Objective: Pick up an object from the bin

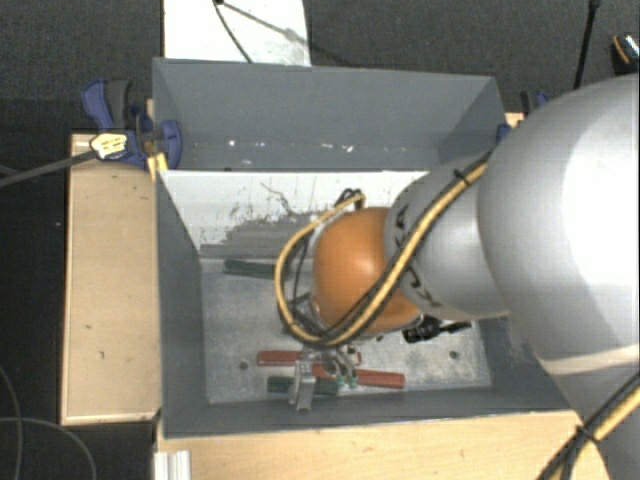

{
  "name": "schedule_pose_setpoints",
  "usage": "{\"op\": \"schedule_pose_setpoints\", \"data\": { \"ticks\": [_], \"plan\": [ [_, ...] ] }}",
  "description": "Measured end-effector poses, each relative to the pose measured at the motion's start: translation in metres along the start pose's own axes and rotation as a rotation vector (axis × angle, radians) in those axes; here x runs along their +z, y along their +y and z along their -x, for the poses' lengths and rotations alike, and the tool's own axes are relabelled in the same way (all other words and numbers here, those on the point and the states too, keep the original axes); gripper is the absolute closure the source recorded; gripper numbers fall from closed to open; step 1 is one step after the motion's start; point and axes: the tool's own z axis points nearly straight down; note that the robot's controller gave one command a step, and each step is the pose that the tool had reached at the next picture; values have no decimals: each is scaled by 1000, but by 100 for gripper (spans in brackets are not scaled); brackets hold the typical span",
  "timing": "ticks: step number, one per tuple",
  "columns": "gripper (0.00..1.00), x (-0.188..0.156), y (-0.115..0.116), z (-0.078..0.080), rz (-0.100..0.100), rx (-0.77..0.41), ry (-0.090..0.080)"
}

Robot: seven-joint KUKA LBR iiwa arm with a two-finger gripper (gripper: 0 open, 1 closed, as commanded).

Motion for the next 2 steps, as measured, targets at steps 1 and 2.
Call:
{"op": "schedule_pose_setpoints", "data": {
  "ticks": [1,2],
  "plan": [
    [0,-32,-22,3,-1,233,0],
    [0,-37,-19,0,-1,491,-1]
  ]
}}
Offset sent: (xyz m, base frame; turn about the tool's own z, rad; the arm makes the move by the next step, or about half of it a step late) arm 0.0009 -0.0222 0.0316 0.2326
